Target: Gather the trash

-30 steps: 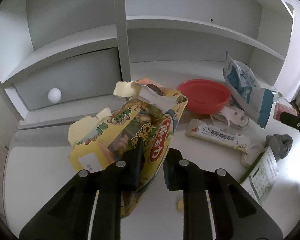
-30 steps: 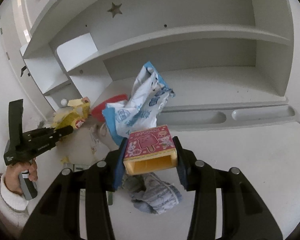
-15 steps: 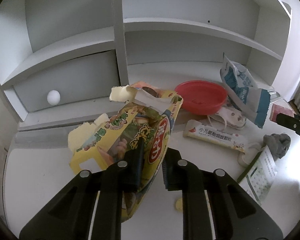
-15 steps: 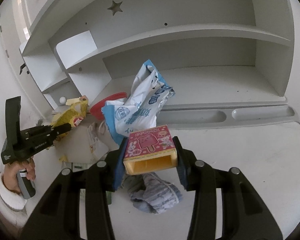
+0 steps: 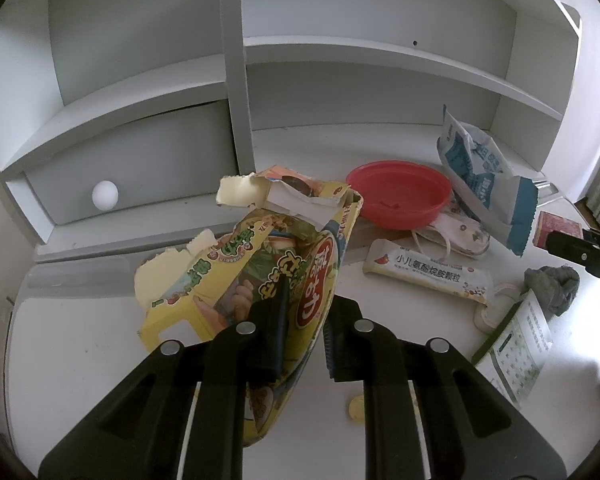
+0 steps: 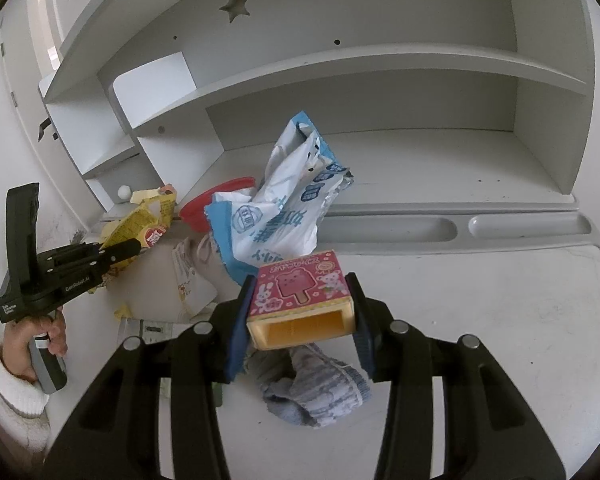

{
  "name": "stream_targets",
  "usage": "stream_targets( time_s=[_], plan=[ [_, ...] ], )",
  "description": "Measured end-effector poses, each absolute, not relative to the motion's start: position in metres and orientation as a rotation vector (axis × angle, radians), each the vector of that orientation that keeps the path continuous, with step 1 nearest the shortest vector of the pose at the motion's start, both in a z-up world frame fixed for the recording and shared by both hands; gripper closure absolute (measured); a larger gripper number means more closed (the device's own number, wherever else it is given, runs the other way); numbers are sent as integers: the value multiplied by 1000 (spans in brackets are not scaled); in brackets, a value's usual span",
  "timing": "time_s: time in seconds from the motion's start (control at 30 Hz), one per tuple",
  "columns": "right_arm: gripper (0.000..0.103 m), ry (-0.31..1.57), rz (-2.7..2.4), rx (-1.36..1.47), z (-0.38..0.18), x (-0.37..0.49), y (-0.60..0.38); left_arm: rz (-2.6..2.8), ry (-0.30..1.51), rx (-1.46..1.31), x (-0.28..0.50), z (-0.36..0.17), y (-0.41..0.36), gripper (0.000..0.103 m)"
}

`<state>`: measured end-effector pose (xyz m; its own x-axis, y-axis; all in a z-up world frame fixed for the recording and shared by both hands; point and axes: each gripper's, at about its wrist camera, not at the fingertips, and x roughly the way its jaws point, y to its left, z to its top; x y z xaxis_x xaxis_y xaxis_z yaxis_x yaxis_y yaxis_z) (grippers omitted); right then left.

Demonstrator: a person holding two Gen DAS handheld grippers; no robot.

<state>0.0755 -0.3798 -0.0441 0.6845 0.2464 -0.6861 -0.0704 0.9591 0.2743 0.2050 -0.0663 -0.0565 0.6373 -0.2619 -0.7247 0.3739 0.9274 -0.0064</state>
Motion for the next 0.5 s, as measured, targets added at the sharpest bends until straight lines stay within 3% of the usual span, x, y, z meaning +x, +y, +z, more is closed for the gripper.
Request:
stream_targets(
  time_s=[0.5],
  plan=[
    [59, 819, 202, 239, -47, 79, -375, -370, 806, 151, 206, -57, -66, 89]
  ],
)
